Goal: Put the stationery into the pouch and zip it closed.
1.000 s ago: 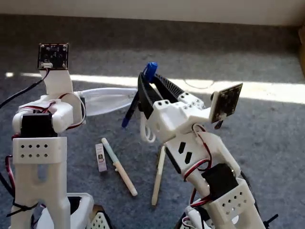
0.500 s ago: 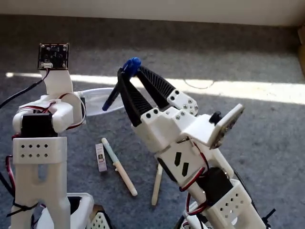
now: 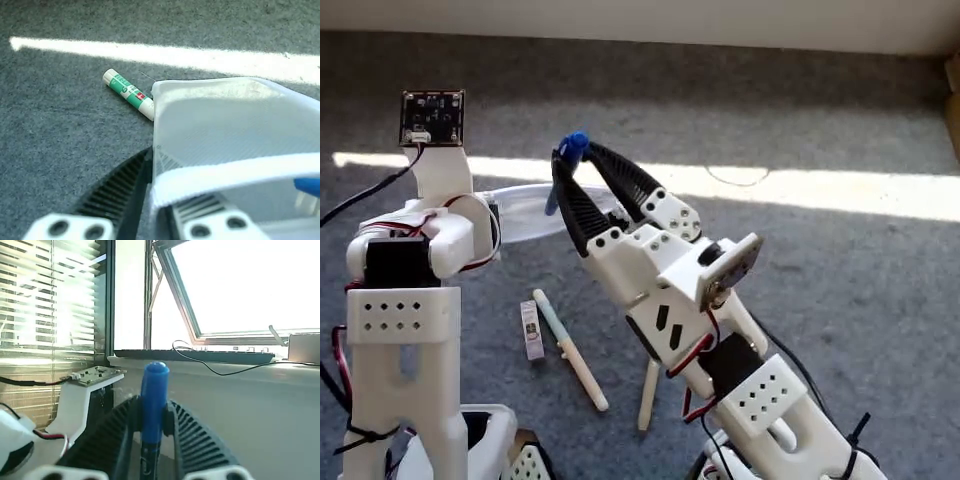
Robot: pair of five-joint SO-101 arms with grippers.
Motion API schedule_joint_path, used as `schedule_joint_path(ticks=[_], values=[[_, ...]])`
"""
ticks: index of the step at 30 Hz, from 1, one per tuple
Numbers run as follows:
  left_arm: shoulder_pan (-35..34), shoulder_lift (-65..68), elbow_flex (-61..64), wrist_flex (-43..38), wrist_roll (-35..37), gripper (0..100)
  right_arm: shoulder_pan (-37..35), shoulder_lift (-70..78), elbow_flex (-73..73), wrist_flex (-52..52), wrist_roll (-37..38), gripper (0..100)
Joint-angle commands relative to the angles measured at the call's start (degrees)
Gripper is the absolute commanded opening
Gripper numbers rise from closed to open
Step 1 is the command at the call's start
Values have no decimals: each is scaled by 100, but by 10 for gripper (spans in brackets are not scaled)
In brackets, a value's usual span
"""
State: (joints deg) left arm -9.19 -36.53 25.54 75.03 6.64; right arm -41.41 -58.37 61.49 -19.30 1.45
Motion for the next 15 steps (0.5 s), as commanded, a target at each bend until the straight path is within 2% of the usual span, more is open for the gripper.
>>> schedule_joint_path(ticks=[1, 5, 11, 15], values=[[-48, 119, 48, -70, 26, 8, -57, -22, 119, -224, 176, 5], [-48, 119, 57, -141, 26, 8, -154, -22, 479, -224, 255, 5], [-48, 119, 171, -281, 26, 9, -769, -22, 945, -224, 1081, 5], [-48, 119, 171, -273, 26, 9, -866, -22, 1121, -171, 1240, 5]])
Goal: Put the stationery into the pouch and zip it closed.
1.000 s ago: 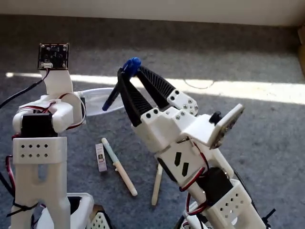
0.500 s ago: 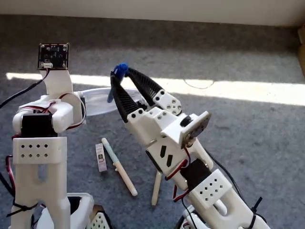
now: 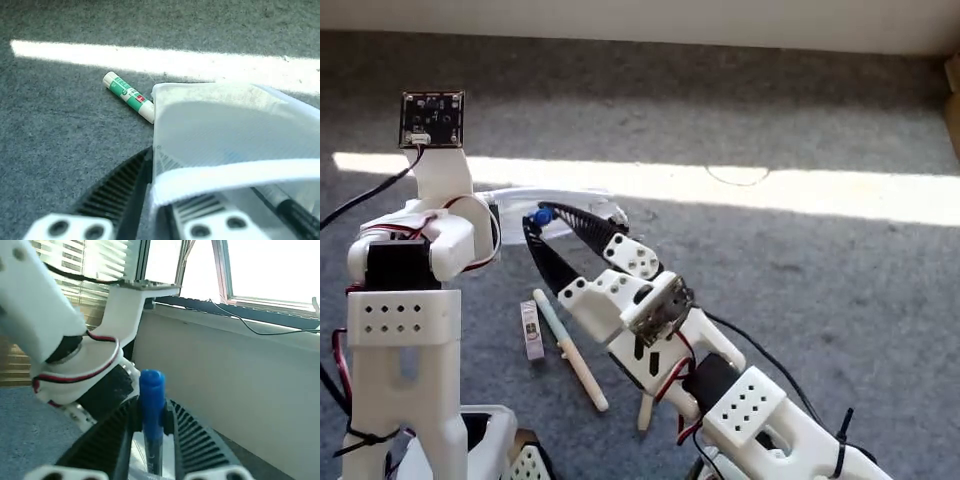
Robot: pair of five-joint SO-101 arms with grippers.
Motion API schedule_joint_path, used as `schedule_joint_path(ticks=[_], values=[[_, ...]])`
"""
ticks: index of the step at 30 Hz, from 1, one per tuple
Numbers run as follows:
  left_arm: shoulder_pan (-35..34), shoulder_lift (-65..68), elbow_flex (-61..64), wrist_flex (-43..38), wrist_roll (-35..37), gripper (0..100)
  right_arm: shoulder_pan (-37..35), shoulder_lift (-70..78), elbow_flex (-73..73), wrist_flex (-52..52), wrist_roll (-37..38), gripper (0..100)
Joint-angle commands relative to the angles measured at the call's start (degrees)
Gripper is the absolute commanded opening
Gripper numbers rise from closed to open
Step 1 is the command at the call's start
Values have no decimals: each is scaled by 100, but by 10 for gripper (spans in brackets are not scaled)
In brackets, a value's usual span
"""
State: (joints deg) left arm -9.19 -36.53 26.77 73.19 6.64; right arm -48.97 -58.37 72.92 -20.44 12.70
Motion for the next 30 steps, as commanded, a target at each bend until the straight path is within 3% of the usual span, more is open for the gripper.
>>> schedule_joint_path(ticks=[1, 8, 13, 18, 30], values=[[-48, 119, 48, -88, 26, 10, -110, -22, -13, -57, 114, 5], [-48, 119, 48, -88, 26, 10, -110, -31, -75, 989, 105, 10], [-48, 119, 48, -88, 26, 10, -127, -31, -75, 1024, 105, 15], [-48, 119, 48, -88, 26, 10, -119, -31, -75, 1033, 97, 98], [-48, 119, 48, -88, 26, 10, -110, -145, -75, 1059, 97, 101]])
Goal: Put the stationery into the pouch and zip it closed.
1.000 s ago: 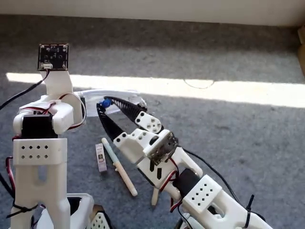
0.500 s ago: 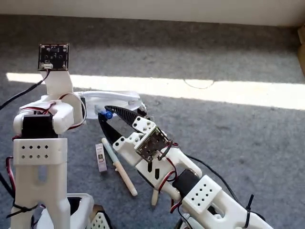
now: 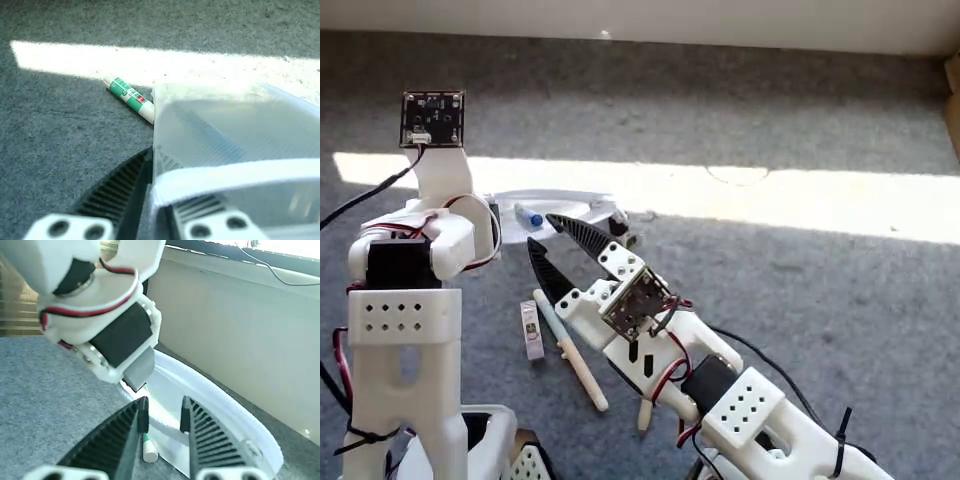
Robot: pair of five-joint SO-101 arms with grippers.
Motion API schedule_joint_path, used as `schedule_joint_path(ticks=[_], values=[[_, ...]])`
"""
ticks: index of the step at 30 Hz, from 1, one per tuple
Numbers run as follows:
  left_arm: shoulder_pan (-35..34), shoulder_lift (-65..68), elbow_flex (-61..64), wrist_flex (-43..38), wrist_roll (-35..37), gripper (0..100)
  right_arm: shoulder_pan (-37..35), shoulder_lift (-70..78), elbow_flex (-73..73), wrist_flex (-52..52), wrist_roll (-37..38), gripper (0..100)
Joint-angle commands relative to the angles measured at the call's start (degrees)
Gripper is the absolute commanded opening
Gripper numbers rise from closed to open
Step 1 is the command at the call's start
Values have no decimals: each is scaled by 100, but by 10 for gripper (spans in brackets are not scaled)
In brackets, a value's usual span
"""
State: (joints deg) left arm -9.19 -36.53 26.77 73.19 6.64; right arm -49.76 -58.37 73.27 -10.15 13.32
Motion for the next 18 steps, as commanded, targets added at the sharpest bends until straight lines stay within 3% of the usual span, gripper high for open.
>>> schedule_joint_path(ticks=[1, 3, 10, 18], values=[[-48, 119, 48, -88, 26, 10, -31, -268, -119, 189, 35, 101], [-48, 119, 48, -88, 26, 10, -31, -620, -338, 752, -18, 101], [-48, 119, 48, -88, 26, 10, 523, -1341, -2035, 3574, -1222, 104], [-57, 119, 57, -88, 26, 10, 840, -1341, -3029, 4998, -1679, 104]])
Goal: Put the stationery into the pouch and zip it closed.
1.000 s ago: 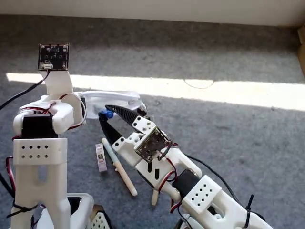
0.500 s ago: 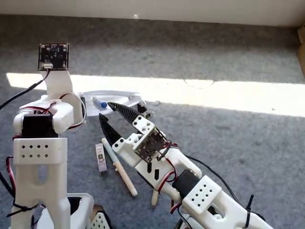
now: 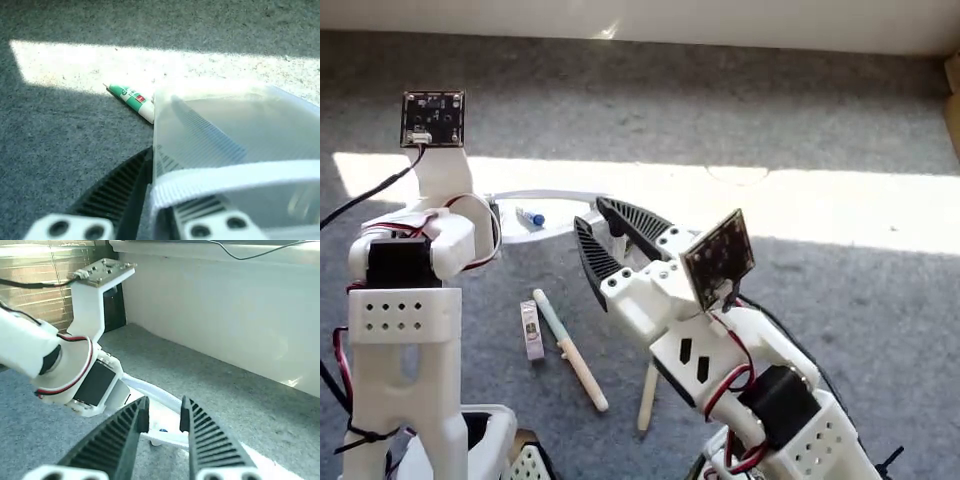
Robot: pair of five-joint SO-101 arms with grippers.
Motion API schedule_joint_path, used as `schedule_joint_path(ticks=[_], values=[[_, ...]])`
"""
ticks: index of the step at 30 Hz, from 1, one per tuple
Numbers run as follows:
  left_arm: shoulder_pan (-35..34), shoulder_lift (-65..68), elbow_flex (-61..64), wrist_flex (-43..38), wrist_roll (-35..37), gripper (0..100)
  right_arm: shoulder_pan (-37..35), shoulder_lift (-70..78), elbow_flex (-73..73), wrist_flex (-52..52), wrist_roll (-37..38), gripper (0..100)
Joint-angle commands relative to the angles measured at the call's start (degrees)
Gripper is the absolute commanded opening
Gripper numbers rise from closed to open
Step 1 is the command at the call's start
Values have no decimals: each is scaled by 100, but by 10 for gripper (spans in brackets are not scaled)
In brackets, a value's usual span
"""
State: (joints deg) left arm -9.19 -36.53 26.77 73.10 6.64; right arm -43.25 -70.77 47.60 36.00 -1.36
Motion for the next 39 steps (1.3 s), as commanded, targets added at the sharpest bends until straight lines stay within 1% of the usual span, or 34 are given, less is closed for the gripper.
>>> schedule_joint_path(ticks=[1, 8, 13, 17, 25, 31, 34, 39], values=[[-57, 119, 57, -79, 26, 9, 268, -101, -462, 558, -299, 104], [-57, 119, 57, -79, 26, 9, 1095, -92, -435, 1771, -993, 104], [-57, 119, 57, -79, 26, 9, 1262, -84, -400, 2422, -1371, 105], [-57, 119, 57, -88, 26, 9, 1262, 462, -92, 2457, -1530, 106], [-57, 127, 57, -88, 26, 9, 1262, 2492, 4, 2431, -2558, 106], [-57, 127, 57, -88, 26, 9, 1244, 3670, 4, 2431, -3095, 106], [-57, 127, 57, -88, 18, 9, 1244, 4136, -4, 2413, -3235, 106], [-57, 127, 92, -88, 18, 10, 1262, 4725, -4, 2035, -3270, 106]])
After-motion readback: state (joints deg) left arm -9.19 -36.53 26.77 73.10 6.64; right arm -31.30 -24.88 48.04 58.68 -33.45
